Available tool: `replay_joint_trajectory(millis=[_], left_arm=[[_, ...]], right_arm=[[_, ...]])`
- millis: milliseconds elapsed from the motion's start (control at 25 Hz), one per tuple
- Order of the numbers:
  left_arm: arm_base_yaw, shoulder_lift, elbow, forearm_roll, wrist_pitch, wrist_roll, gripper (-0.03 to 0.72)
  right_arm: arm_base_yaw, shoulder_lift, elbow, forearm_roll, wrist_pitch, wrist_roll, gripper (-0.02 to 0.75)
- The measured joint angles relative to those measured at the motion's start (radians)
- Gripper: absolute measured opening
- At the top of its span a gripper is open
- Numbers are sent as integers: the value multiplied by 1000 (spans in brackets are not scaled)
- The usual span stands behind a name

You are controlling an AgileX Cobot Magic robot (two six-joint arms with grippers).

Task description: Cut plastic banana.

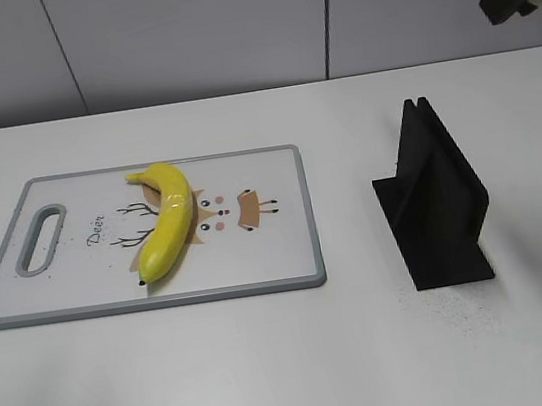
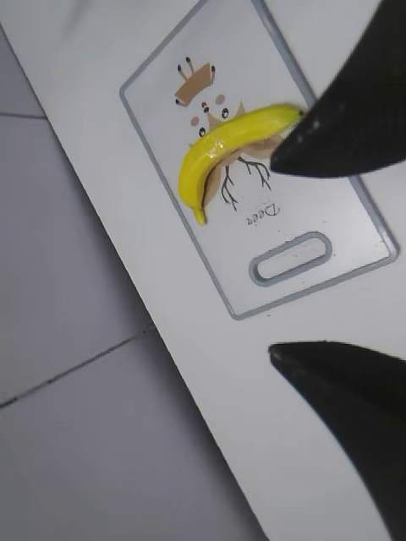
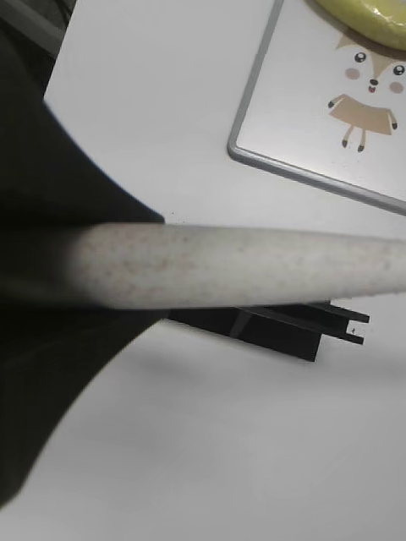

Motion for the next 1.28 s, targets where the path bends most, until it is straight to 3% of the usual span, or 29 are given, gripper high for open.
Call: replay_joint_trajectory(millis=[240,400,600,920,1280], left_arm=[[-81,244,-173,-4,19,182,592],[-94,390,-301,-75,85,377,592],[-96,539,-426,-118,140,528,591],[-96,676,-448,-123,100,692,591],[-96,765,-449,-154,126,849,591]], right_arm=[[0,79,-48,48,1,-120,182],[0,163,-108,120,0,-218,182],[14,283,-182,183,-1,-322,182],[133,441,-279,182,-3,-521,182],[176,534,-376,183,-22,-964,182]])
